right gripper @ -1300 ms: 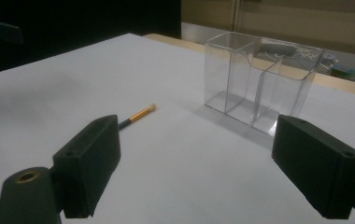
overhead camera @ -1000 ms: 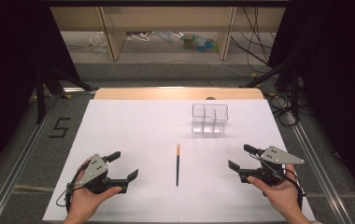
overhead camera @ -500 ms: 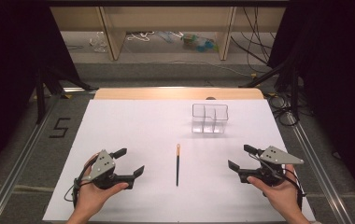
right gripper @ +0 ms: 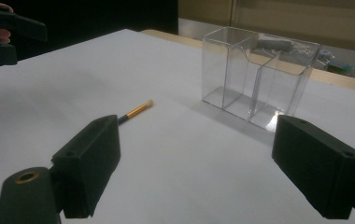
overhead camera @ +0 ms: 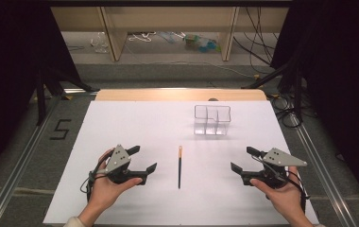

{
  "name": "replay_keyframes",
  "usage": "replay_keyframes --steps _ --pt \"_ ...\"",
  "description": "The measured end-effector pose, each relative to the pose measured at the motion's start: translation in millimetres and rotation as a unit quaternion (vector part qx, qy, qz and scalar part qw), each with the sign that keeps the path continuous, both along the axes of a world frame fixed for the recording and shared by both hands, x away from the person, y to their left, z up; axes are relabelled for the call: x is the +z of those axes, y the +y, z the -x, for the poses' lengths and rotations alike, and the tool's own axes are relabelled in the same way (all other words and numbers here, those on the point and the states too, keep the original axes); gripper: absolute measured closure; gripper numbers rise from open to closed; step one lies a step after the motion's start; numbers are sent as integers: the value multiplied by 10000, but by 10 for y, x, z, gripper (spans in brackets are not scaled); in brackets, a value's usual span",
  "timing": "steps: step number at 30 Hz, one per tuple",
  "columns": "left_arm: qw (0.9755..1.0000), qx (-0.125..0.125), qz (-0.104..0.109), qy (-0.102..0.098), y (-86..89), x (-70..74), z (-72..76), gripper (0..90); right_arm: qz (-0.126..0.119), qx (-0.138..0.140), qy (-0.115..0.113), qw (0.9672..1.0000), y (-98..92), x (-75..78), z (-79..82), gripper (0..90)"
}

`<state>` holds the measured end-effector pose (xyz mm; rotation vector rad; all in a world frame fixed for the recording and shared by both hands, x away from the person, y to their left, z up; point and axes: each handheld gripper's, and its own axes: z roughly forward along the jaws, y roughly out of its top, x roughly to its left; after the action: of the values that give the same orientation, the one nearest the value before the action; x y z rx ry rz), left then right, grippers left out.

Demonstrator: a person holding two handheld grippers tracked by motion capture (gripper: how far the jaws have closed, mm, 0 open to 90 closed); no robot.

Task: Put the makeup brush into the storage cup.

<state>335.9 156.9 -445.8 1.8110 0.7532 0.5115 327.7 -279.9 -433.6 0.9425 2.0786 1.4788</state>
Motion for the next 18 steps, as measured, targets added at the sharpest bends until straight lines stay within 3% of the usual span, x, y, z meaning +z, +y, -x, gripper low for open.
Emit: replay_keyframes --steps 4,5,15,18 --pt "10000 -25 -78 36 -70 2 -41 149 -18 6 2 10000 7 -6 -1 164" --pt "9999 -43 -90 38 -86 3 -55 149 76 -25 25 10000 -4 5 6 164" --pt "9996 -151 -190 147 -285 2 -146 151 -4 9 61 10000 4 -3 2 164" --pt "9994 -170 -219 184 -337 7 -163 151 112 -19 60 9999 -9 1 3 164"
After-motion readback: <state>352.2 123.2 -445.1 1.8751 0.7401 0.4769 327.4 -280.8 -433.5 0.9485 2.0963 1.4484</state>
